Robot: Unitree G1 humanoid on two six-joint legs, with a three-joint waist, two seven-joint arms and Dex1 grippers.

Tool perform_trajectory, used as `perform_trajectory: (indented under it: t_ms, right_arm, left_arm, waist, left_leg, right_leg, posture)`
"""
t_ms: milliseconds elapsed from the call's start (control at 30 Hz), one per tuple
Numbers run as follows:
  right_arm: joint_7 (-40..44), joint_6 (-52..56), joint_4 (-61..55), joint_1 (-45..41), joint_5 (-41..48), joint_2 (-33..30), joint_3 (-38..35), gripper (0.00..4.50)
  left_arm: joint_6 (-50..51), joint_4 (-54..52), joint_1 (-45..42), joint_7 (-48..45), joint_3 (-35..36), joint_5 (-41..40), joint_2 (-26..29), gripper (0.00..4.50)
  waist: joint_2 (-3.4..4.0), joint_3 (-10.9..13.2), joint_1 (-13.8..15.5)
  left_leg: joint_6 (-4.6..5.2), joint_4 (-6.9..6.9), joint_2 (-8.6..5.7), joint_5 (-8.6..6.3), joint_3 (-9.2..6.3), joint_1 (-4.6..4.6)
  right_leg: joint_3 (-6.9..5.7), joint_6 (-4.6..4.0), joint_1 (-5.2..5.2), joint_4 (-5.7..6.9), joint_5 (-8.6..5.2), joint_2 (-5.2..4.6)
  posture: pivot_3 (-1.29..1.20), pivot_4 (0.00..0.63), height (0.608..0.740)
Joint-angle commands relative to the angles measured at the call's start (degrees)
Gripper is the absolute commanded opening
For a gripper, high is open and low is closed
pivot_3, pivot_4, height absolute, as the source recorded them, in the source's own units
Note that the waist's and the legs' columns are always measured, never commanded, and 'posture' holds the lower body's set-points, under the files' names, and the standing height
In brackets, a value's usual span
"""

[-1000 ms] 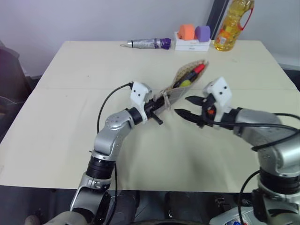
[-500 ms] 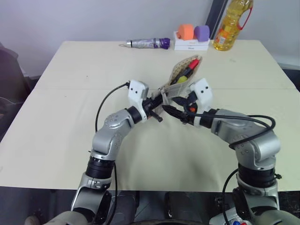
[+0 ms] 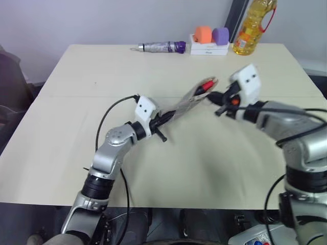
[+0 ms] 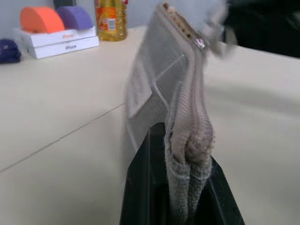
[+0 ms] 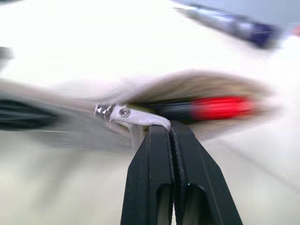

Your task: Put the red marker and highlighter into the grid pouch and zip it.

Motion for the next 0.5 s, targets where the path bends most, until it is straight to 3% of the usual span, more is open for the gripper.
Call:
perform_trajectory:
  t_ms: [33,267,333,367,500]
  right_arm:
    - [-3.0,-4.4,4.3,-3.4,-3.7,-3.5,-5.6,0.07]
    - [-5.7,-5.7,8.0,-2.6,-5.3,-4.1,-4.5,0.07]
    - [-3.7,-3.9,7.3,-1.4,-3.2,-4.1,-4.1,0.59]
    - [-2.9,-2.9,7.1,-0.8,-2.3,-4.2,-4.0,0.96]
    - [2.1,-4.5,4.1,3.8,-1.9,-7.0,-1.5,2.96]
  left_arm:
    - [-1.9,0.8,1.8,-1.3,0.8,1.3,2.5,0.0]
    - [-2.8,0.8,2.7,-1.1,0.7,1.4,3.2,0.0]
    - [-0.3,-0.5,3.0,-1.0,1.9,-1.2,2.6,0.0]
    - [0.7,-1.0,3.2,-0.8,2.5,-2.1,2.4,0.69]
    - [2.8,-4.2,4.4,-0.3,4.2,-2.9,3.7,2.49]
  waist:
    - [0.0,0.0,-0.1]
    - [0.01,0.0,-0.1]
    - [0.01,0.0,0.0]
    - [0.01,0.0,0.0]
    - [0.01,0.0,0.0]
  left_leg:
    - [0.0,0.0,0.0,0.0,0.01,-0.01]
    - [0.0,0.0,0.04,0.0,0.03,-0.06]
    - [0.0,0.01,0.04,0.0,0.03,-0.11]
    - [0.0,0.01,0.04,0.0,0.03,-0.14]
    - [0.01,0.02,0.04,0.0,0.02,-0.17]
  right_leg:
    - [0.01,0.0,-0.01,0.0,0.0,-0.01]
    - [0.04,0.0,-0.06,0.01,0.0,0.0]
    - [0.04,0.0,-0.11,0.01,0.0,0.01]
    - [0.04,0.0,-0.12,0.01,0.0,0.0]
    - [0.04,0.0,-0.14,0.01,0.0,0.0]
  posture:
    - [0.0,0.15,0.74]
    - [0.0,0.15,0.74]
    - [0.0,0.15,0.74]
    - [0.0,0.15,0.74]
    - [0.0,0.15,0.74]
